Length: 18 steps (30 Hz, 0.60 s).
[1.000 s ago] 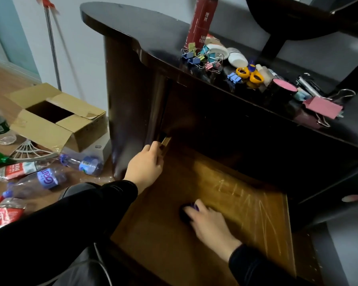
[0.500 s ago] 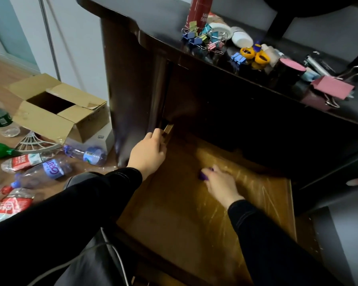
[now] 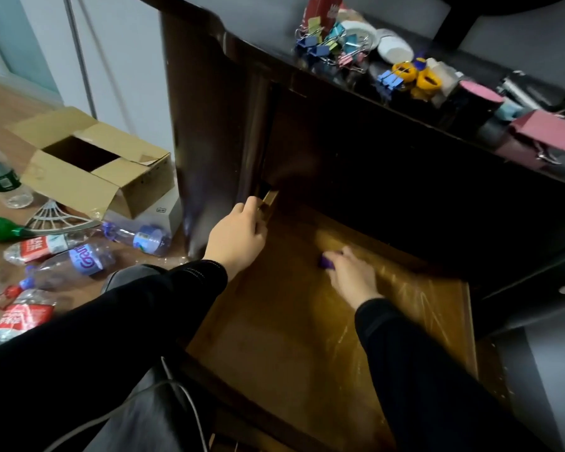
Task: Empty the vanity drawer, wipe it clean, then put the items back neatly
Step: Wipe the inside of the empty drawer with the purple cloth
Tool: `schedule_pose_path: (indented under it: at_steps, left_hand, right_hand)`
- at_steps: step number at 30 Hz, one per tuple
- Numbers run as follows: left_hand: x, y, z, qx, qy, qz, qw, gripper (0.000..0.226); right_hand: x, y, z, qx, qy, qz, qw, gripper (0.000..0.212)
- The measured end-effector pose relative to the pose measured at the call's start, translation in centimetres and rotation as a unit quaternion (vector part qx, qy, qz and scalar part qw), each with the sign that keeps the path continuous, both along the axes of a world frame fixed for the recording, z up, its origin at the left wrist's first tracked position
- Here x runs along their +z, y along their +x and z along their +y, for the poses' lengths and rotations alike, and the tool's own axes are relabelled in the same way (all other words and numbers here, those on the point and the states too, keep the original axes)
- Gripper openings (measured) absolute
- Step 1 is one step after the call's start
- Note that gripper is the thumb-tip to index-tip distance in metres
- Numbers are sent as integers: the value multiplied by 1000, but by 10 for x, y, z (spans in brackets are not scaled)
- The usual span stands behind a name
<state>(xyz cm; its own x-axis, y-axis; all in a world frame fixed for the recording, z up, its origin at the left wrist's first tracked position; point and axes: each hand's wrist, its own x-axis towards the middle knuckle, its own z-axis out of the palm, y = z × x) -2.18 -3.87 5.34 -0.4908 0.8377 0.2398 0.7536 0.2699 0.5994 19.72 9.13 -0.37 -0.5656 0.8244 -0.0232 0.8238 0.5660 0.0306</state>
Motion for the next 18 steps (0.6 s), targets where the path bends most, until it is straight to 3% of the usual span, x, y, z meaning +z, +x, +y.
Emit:
schedule_pose_path:
  at_steps: [3, 6, 10, 14, 16, 18]
  left_hand:
    - [0, 0, 1, -1, -2, 0, 1000, 27]
    - [0, 0, 0, 2, -3, 2, 1000, 26]
    - [2, 1, -1, 1, -6, 4, 1000, 27]
    - [3, 2, -3, -2, -5, 2, 1000, 27]
    - [4, 2, -3, -4, -6, 0, 1000, 26]
    - [5, 3, -3, -6, -5, -2, 1000, 26]
  right_hand:
    - [3, -25, 25, -35, 7, -17, 999, 36]
    - [8, -22, 9, 1, 2, -32, 999, 35]
    - [5, 7, -66, 132, -32, -35, 990, 35]
    - [-3, 46, -133, 311, -110, -66, 942, 64]
    - [-3, 51, -129, 321, -109, -66, 939, 65]
    - [-1, 42, -108, 255, -83, -29, 963, 50]
